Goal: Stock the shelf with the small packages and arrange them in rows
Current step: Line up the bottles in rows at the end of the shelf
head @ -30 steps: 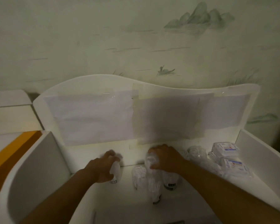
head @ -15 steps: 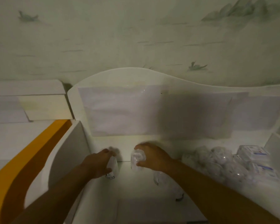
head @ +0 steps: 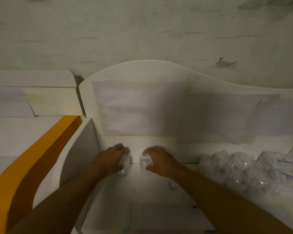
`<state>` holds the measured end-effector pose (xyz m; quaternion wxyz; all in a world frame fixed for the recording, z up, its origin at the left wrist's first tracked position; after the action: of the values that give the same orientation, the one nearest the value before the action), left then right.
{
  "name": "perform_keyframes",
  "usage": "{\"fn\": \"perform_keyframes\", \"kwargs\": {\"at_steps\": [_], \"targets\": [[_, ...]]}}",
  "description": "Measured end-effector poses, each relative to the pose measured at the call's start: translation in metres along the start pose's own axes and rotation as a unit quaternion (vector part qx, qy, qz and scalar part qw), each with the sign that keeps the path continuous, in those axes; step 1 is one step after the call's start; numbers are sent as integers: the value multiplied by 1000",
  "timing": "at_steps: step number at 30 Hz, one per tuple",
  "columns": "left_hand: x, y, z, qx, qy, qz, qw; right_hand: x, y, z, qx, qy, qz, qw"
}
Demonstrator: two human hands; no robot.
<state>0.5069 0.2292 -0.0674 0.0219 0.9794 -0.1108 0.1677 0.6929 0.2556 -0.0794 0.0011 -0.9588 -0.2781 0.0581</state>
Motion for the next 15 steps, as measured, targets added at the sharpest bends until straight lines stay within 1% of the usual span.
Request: {"fn": "perform_keyframes", "kwargs": {"at_steps": [6, 9, 12, 15], "targets": [[-6, -2, -1, -8, -46, -7, 999, -2, -9, 6, 3, 13, -6, 1000], [-1, 0, 0, -1, -38, -3, 999, -2, -7, 5, -10, 23, -13, 1000], [15, 0, -6, 41, -10, 35, 999, 3, -1, -3, -13, 27, -21, 999], [43, -4, -15, 58, 41, 86, 994, 13, 10, -21, 0, 46, -6, 999]]}}
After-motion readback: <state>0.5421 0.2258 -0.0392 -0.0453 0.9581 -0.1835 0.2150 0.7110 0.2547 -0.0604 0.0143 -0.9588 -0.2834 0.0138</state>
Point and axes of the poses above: each hand's wrist, its own y-axis away from the middle knuckle, its own z-axis out of the palm, x = y × z, the point moved 5 cm from there along -y, towards the middle knuckle, and after that the axes turned 15 degrees about y, right-handed, at the moved point
